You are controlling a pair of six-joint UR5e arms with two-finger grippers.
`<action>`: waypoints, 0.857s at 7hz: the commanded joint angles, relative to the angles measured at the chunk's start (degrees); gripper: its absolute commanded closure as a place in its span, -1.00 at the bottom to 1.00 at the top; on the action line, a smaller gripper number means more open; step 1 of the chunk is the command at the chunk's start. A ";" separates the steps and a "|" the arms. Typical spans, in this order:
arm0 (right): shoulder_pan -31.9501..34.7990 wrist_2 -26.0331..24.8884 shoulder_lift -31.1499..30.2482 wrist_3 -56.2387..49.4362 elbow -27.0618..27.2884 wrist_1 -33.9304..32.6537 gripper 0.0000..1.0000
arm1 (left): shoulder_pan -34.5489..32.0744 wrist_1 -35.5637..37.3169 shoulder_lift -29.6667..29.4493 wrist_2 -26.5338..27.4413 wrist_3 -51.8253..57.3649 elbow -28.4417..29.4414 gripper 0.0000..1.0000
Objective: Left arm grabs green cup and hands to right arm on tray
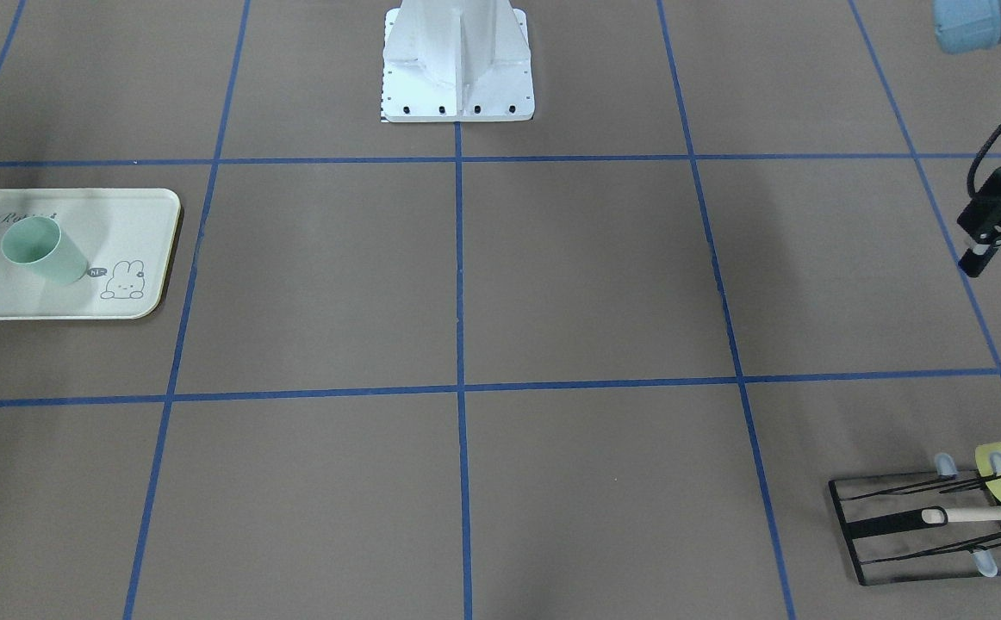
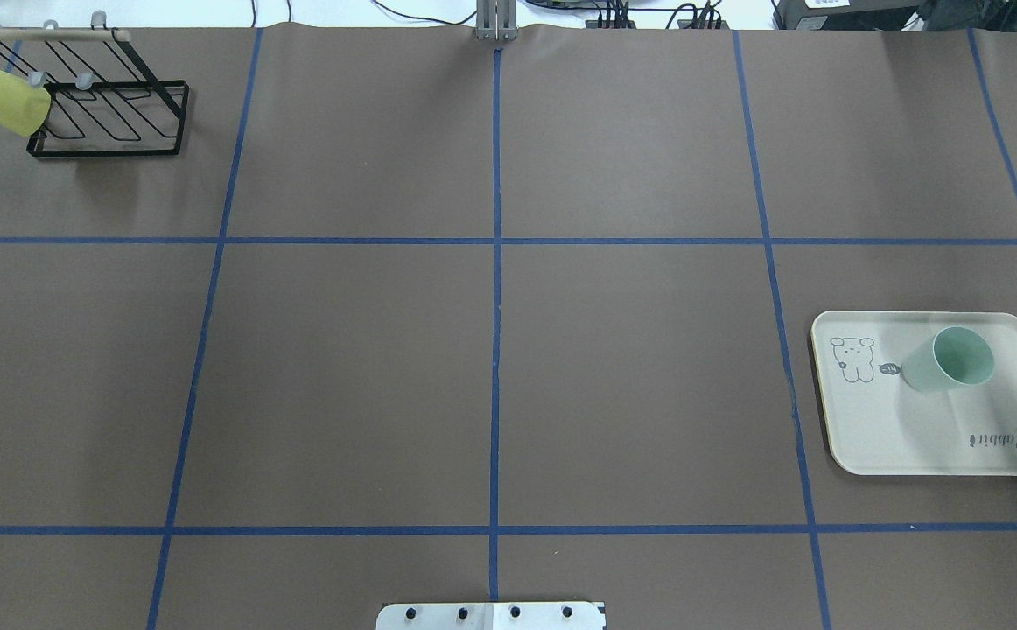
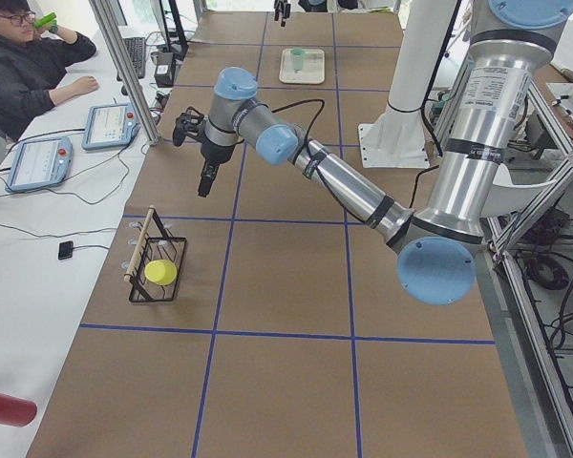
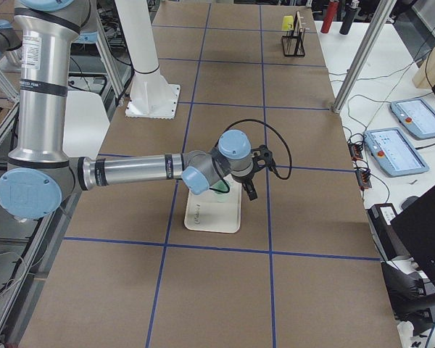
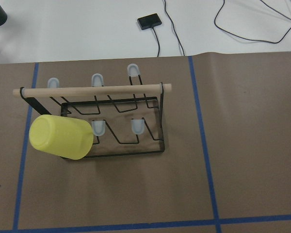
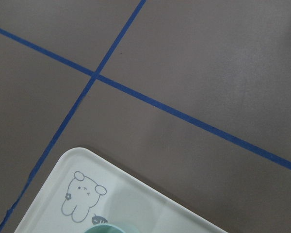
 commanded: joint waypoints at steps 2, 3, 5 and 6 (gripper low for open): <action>6.28 -0.93 10.65 -14.87 0.00 -27.83 -0.98 | -6.31 8.67 4.66 -2.48 16.19 1.55 -0.99; 7.87 -0.93 11.30 -18.67 0.00 -33.75 -0.98 | -8.07 8.58 5.72 -8.23 16.30 4.43 -1.00; 12.26 -1.02 9.74 -25.97 0.00 -40.37 -0.98 | -11.07 8.58 8.61 -14.95 21.19 7.97 -1.00; 13.07 -5.63 6.50 -26.26 0.17 -40.84 -0.98 | -11.25 8.23 11.42 -14.62 21.40 7.63 -1.00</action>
